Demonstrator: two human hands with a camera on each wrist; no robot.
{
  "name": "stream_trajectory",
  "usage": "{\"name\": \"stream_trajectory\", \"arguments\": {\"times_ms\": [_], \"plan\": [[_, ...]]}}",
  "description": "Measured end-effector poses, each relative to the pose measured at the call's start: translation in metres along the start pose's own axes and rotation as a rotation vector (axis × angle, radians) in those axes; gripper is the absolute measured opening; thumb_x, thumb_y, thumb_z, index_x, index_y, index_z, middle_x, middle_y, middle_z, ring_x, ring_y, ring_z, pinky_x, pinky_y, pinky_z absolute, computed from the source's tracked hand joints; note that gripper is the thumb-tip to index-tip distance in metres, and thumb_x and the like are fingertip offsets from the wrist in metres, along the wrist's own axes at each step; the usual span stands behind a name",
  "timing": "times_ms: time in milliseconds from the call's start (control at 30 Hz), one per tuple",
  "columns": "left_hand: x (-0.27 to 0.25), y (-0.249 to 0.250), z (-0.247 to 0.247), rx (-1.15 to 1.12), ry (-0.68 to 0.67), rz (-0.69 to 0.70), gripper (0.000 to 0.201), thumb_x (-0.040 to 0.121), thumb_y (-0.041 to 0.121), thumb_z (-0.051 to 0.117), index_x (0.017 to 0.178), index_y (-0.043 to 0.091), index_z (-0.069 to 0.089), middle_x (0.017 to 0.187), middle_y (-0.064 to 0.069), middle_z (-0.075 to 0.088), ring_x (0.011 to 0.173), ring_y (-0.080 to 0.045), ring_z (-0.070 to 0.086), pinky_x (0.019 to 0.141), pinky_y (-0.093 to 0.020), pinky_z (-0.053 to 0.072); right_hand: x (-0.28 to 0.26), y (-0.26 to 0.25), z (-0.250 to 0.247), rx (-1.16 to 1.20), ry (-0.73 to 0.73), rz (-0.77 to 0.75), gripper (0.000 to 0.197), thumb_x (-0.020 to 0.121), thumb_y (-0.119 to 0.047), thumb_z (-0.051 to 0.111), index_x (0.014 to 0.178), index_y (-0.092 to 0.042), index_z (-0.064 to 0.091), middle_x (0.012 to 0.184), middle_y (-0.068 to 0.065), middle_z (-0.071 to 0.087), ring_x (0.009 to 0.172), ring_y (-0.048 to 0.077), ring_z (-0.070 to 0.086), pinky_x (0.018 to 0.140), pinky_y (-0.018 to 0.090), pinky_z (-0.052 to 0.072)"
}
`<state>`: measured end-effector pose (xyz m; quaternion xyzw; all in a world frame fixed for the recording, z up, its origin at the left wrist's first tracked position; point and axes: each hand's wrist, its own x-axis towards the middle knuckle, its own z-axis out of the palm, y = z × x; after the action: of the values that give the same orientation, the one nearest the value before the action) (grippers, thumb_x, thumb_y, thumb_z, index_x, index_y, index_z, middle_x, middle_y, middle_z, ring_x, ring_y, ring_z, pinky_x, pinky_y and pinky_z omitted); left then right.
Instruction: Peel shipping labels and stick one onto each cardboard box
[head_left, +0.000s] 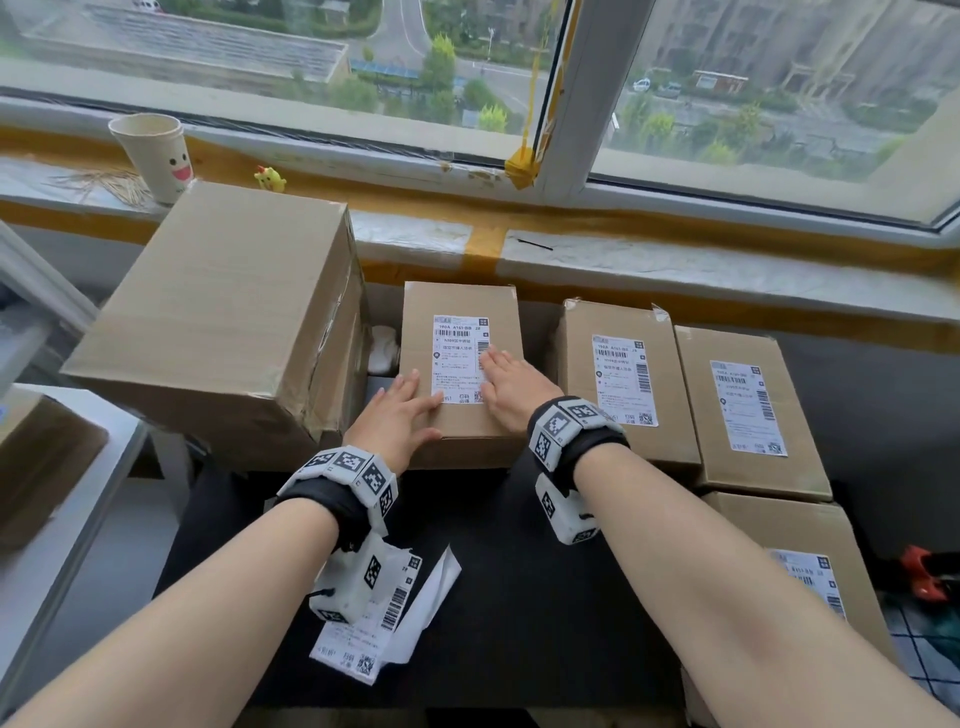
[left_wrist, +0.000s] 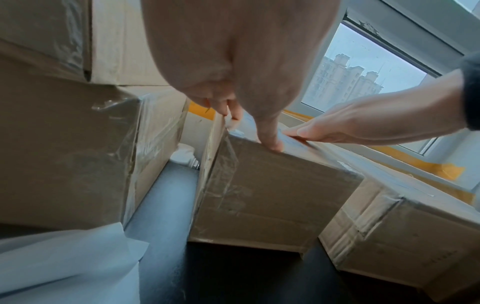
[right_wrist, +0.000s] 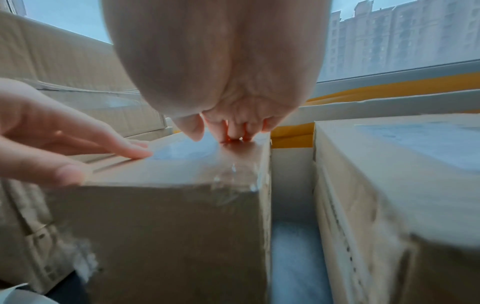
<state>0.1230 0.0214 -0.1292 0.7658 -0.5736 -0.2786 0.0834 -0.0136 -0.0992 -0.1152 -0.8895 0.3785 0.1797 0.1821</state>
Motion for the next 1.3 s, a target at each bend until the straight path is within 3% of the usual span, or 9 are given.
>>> {"name": "stream_trajectory", "arguments": {"times_ms": [100,333,500,567,667,900,1033,1167,1300], "plan": [[0.000,0.003,-0.004,-0.022,-0.003,-0.010,0.058,0.092,0.032,0.053,0.145,0.026,0.030,0.160,-0.006,0.002,0.148,-0.020,0.000,0.118,-0.032,-0.001,0.011,0.002,-0.009,-0.012,-0.014,0.016,0.059,0.100,-0.029,0.026,0.150,-0.006,0.004,0.160,0.010,0.002,0.148,0.021,0.007,0.120,0.034,0.008],[0.007,-0.002,-0.010,-0.041,-0.061,-0.051,0.076,0.088,0.035,0.059,0.149,0.022,0.015,0.159,-0.004,-0.003,0.148,-0.023,-0.001,0.118,-0.034,0.001,0.005,-0.024,0.006,0.027,-0.005,-0.188,0.058,0.102,-0.033,0.029,0.151,-0.012,0.007,0.161,0.006,0.002,0.148,0.023,0.003,0.119,0.033,0.004],[0.006,-0.002,-0.006,-0.171,-0.008,-0.124,0.079,0.083,0.032,0.067,0.147,0.031,0.021,0.160,0.003,-0.004,0.145,-0.025,0.017,0.118,-0.036,0.018,-0.015,0.010,0.021,0.115,0.106,-0.060,0.061,0.101,-0.035,0.031,0.151,-0.012,0.003,0.161,0.003,0.001,0.148,0.017,0.001,0.119,0.030,0.002],[0.003,-0.002,-0.003,-0.265,0.043,-0.161,0.086,0.079,0.028,0.072,0.148,0.031,0.020,0.160,0.000,0.004,0.140,-0.026,0.031,0.114,-0.038,0.029,-0.023,0.014,0.025,0.261,0.141,0.026,0.064,0.100,-0.033,0.036,0.151,-0.014,0.002,0.161,0.001,-0.002,0.148,0.017,0.001,0.120,0.032,0.006],[-0.001,-0.005,0.001,-0.488,0.115,-0.272,0.099,0.069,0.027,0.081,0.147,0.022,0.019,0.149,-0.005,0.038,0.128,-0.026,0.048,0.109,-0.041,0.038,-0.034,0.007,0.029,0.523,0.195,0.116,0.071,0.096,-0.024,0.049,0.151,-0.015,0.005,0.161,-0.002,-0.002,0.146,0.018,0.016,0.118,0.033,0.017],[-0.008,-0.008,0.013,-0.704,0.204,-0.357,0.069,0.070,0.021,0.080,0.129,0.002,0.049,0.130,-0.015,0.057,0.120,-0.027,0.054,0.103,-0.033,0.040,-0.044,0.001,0.043,1.082,0.419,0.352,0.061,0.083,-0.008,0.068,0.137,-0.007,0.040,0.138,0.011,0.051,0.125,0.022,0.050,0.102,0.028,0.038],[-0.015,-0.006,0.013,-0.796,0.197,-0.329,0.062,0.073,0.013,0.077,0.127,-0.001,0.051,0.128,-0.019,0.058,0.119,-0.028,0.055,0.103,-0.033,0.040,-0.055,-0.003,0.050,1.253,0.475,0.346,0.057,0.082,0.003,0.065,0.134,-0.002,0.044,0.133,0.015,0.055,0.112,0.014,0.052,0.098,0.024,0.041],[-0.028,-0.002,0.001,-0.872,0.247,-0.249,0.057,0.078,0.012,0.073,0.129,0.002,0.051,0.128,-0.017,0.058,0.119,-0.027,0.055,0.105,-0.037,0.041,-0.071,-0.009,0.042,1.305,0.525,0.318,0.061,0.082,0.000,0.066,0.138,-0.005,0.041,0.136,0.011,0.053,0.126,0.021,0.049,0.106,0.032,0.041],[-0.046,0.012,-0.019,-0.992,0.301,-0.167,0.048,0.089,0.007,0.058,0.136,0.003,0.045,0.129,-0.016,0.056,0.110,-0.020,0.055,0.095,-0.027,0.041,-0.085,-0.017,0.022,1.360,0.600,0.275,0.063,0.081,0.004,0.066,0.138,-0.004,0.041,0.135,0.013,0.054,0.126,0.024,0.051,0.107,0.038,0.042]]}}
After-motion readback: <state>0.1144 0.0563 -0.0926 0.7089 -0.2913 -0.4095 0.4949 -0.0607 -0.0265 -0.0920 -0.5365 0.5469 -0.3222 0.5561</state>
